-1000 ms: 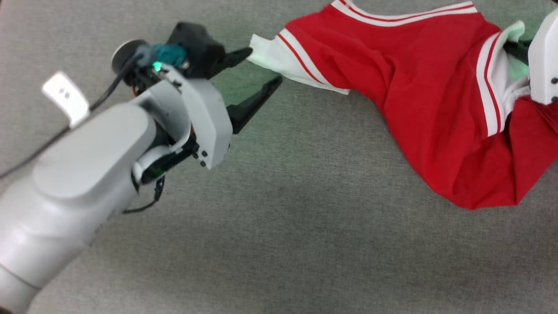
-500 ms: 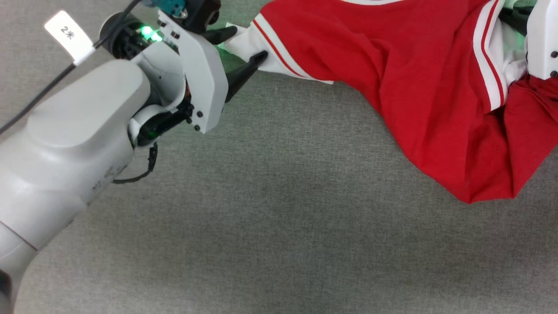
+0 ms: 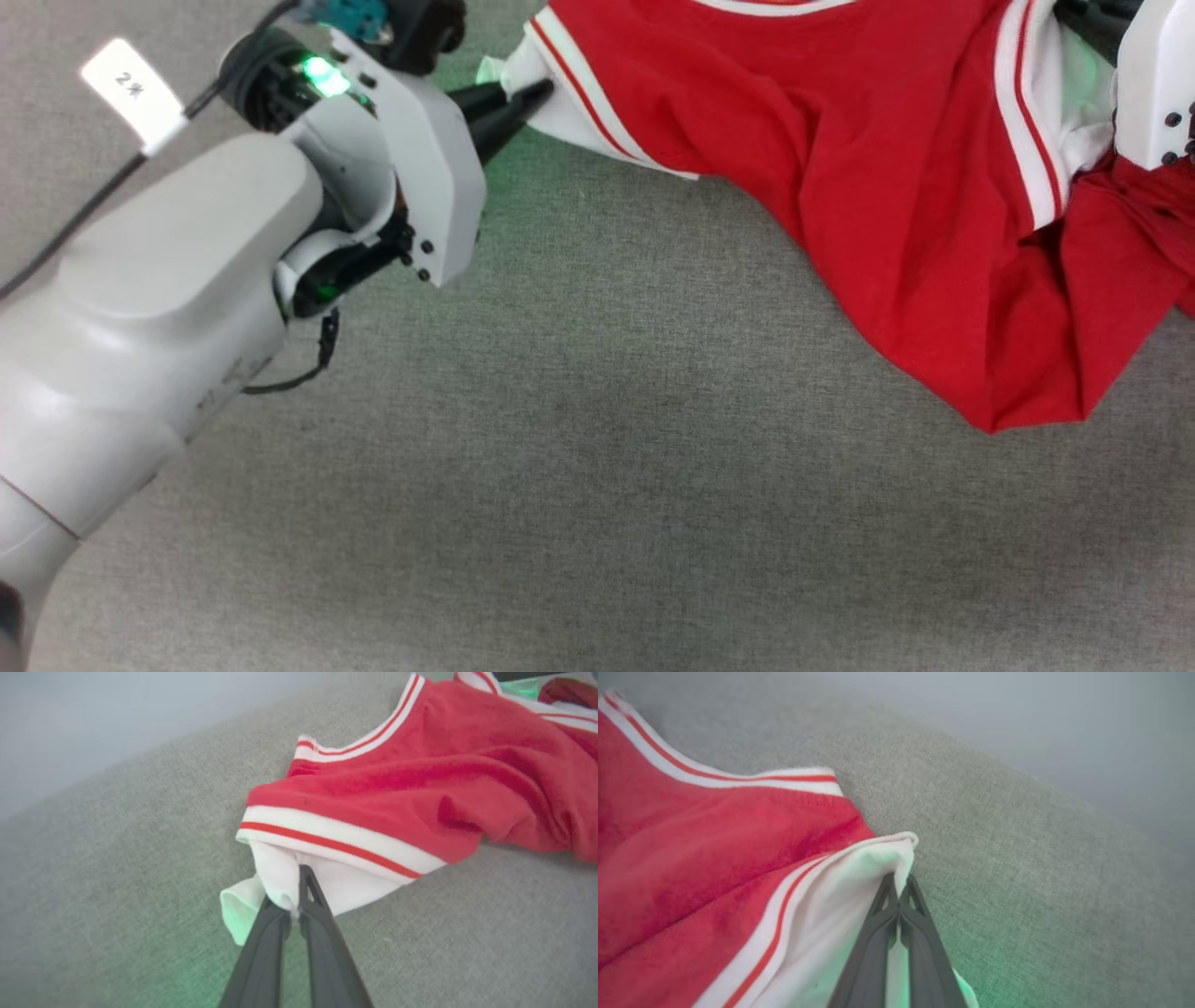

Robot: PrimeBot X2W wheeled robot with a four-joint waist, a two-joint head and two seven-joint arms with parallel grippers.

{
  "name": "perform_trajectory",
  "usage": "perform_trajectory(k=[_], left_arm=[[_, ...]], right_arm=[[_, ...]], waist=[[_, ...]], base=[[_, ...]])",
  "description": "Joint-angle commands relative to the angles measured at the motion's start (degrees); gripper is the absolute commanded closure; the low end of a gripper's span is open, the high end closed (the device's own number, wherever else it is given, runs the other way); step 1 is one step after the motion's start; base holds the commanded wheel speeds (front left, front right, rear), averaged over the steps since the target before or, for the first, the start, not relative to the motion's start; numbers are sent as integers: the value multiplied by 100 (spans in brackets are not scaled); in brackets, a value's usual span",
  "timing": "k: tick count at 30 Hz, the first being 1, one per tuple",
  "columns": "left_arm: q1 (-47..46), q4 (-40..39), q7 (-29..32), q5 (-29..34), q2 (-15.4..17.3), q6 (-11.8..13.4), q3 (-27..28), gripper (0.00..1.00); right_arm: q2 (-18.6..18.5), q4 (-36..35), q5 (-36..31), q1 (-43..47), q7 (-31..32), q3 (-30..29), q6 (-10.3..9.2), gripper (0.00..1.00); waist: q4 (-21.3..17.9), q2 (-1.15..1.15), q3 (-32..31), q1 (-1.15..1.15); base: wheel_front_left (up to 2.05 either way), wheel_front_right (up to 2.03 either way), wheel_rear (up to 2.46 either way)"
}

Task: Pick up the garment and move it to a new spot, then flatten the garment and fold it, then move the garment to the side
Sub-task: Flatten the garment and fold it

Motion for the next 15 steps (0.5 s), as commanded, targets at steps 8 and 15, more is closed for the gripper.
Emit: perform_trajectory(k=[8,15], left_arm=[[-259,499,-621,-427,-5,7,7,100],[-1016,1245,-1087,-995,-252,7,337,100]], right_arm=[[-76,55,0,-237,-990,-97,-8,100],[245,1017,-517,-1080,-1973,-622,-7,100]], waist=[[-144,0,-299,0],[-338,0,-289,0]], base=[[0,0,0],[0,0,0]])
